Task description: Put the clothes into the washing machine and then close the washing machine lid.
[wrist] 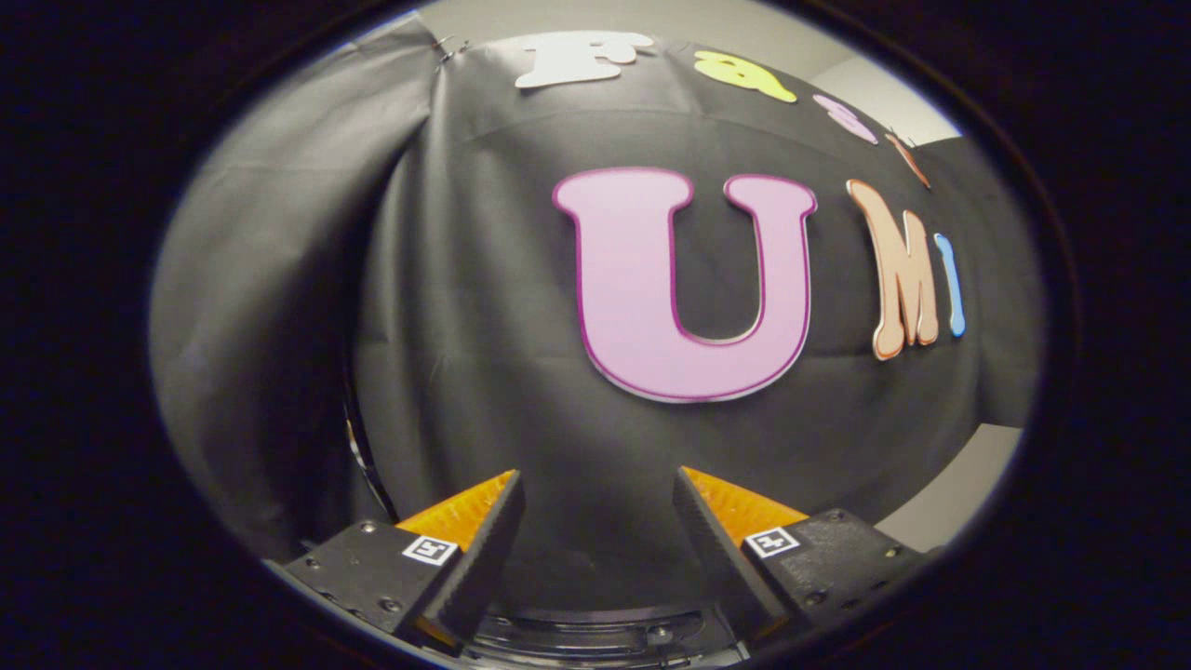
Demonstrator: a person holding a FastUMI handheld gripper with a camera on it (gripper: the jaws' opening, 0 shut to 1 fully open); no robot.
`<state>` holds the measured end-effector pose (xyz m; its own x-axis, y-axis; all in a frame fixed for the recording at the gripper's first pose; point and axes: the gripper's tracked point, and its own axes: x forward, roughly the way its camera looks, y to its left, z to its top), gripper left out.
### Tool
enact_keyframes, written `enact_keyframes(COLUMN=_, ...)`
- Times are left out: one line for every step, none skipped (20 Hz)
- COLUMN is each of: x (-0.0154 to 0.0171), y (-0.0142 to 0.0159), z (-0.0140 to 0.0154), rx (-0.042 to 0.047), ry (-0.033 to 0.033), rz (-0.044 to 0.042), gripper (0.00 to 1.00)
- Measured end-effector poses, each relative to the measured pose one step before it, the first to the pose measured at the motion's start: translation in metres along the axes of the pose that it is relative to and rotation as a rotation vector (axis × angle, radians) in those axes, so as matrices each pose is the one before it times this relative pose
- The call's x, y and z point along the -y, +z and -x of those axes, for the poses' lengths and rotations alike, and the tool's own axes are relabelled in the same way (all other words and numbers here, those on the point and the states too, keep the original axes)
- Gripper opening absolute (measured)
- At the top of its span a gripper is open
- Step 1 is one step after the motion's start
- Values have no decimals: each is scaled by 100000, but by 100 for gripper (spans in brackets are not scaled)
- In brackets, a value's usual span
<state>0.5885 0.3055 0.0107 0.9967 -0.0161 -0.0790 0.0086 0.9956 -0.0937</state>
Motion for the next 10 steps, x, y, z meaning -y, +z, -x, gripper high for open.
enact_keyframes(x=-54, y=-1384, z=-400, rx=-2929, ry=387, rz=911, gripper=97)
enact_keyframes(x=250, y=-1210, z=-467, rx=-2782, ry=-501, rz=620, gripper=97)
enact_keyframes(x=-159, y=-1538, z=-326, rx=-3968, ry=330, rz=1475, gripper=97)
enact_keyframes(x=-155, y=-378, z=279, rx=-4629, ry=4498, rz=-6165, gripper=96)
enact_keyframes(x=230, y=678, z=-790, rx=6019, ry=-307, rz=-633, gripper=97)
enact_keyframes(x=376, y=-959, z=-866, rx=-2724, ry=148, rz=-201, gripper=97)
enact_keyframes(x=-336, y=-627, z=654, rx=-89, ry=1121, rz=1970, gripper=97)
enact_keyframes(x=132, y=1367, z=-423, rx=5736, ry=161, rz=-1287, gripper=98)
enact_keyframes(x=-175, y=-235, z=751, rx=-660, ry=-877, rz=-497, gripper=98)
enact_keyframes(x=225, y=657, z=310, rx=2900, ry=194, rz=2544, gripper=98)
